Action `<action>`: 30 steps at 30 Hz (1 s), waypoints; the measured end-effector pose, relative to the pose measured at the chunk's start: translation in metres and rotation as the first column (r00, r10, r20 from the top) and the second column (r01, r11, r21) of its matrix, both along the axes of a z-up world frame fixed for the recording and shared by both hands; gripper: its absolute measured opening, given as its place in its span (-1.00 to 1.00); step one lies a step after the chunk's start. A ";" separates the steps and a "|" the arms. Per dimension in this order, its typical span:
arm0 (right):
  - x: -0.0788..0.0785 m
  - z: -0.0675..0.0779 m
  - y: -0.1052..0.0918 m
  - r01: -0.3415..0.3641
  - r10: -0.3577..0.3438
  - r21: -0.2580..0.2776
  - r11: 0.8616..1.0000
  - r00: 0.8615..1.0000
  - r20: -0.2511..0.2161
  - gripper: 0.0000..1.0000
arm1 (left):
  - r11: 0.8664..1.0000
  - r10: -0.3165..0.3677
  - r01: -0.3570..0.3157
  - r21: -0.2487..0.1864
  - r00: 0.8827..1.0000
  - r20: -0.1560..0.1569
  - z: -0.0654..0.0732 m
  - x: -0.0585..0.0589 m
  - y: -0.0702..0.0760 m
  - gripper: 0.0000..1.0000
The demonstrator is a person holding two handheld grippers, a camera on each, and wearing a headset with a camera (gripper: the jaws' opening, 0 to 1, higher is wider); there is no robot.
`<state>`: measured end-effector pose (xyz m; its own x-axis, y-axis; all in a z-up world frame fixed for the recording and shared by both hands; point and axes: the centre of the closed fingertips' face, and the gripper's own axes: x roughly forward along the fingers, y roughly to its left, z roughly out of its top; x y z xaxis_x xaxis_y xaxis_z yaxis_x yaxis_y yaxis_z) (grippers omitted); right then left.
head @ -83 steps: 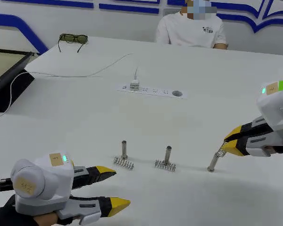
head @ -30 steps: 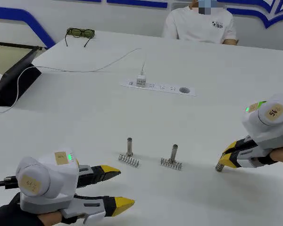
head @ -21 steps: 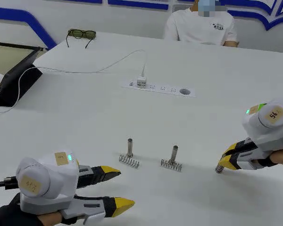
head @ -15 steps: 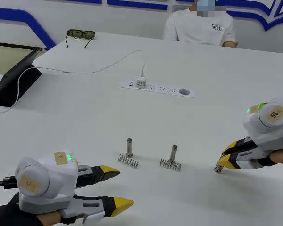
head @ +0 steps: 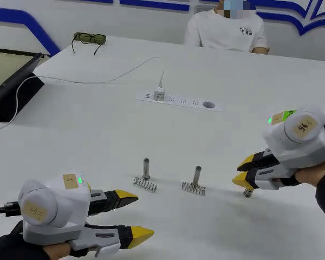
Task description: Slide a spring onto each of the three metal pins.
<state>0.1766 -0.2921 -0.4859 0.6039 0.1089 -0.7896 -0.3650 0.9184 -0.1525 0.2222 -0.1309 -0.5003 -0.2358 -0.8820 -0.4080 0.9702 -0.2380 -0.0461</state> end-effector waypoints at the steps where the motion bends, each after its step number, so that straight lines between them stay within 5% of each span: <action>1: 0.001 -0.002 0.003 -0.008 0.008 0.001 1.000 1.000 -0.004 -0.64 | 1.000 0.001 -0.001 -0.001 1.000 0.001 0.001 0.000 0.000 -0.11; 13: 0.024 -0.028 0.033 -0.096 0.097 0.034 0.995 0.994 -0.046 -0.65 | 1.000 0.010 -0.010 0.009 1.000 0.004 -0.001 0.001 0.003 -0.11; 30: 0.034 -0.056 0.033 -0.117 0.121 0.047 0.992 0.988 -0.096 -0.70 | 1.000 0.020 -0.020 0.021 1.000 0.003 -0.002 0.003 0.005 -0.12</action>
